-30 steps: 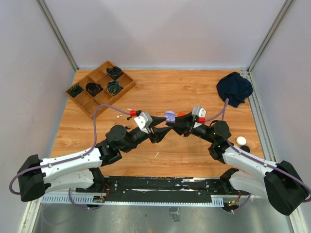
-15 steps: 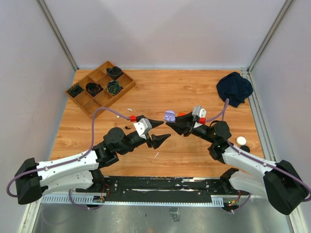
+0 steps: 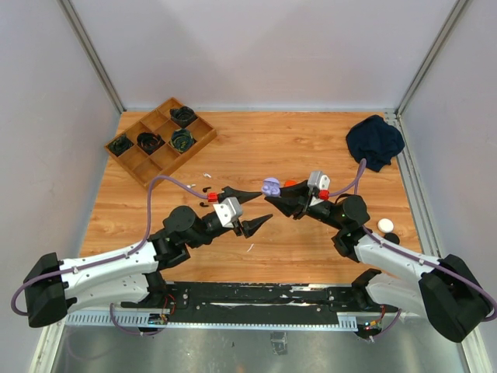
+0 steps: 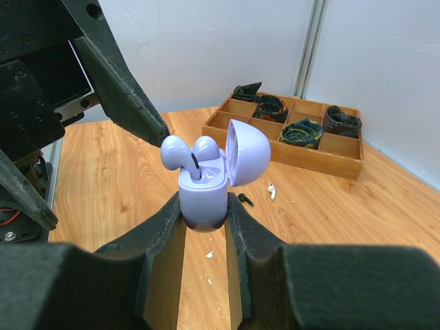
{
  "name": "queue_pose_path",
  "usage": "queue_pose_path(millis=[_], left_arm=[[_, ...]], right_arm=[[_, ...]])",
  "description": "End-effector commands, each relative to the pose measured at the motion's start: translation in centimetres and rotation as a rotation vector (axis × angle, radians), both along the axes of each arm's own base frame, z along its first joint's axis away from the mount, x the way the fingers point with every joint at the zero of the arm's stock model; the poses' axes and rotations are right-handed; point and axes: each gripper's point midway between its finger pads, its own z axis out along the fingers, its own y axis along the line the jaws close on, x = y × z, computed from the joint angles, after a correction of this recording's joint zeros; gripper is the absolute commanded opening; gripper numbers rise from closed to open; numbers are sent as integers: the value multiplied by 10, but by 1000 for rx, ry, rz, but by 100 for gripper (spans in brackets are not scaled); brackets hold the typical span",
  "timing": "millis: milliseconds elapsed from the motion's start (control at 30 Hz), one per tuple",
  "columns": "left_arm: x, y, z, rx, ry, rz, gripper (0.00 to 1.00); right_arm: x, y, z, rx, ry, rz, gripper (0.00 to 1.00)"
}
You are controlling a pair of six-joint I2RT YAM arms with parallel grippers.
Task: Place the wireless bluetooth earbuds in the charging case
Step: Adjust the earbud with the charging case.
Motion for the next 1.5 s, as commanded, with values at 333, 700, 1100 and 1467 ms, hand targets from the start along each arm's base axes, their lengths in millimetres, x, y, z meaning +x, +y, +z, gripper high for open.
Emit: queue_pose_path(millis=[333, 700, 1100, 1467], left_arm=[[-1, -11, 23, -40, -56, -29, 65], [-10, -20, 28, -47, -48, -99, 65], [-11, -30, 25, -37, -20, -129, 64], [-6, -34, 30, -61, 21, -110, 64]], right_arm=[[0, -6, 10, 33, -41, -2, 16], [0, -5, 9, 31, -38, -3, 16], [0, -6, 10, 32, -41, -3, 16], [0, -5, 7, 25, -33, 4, 16]])
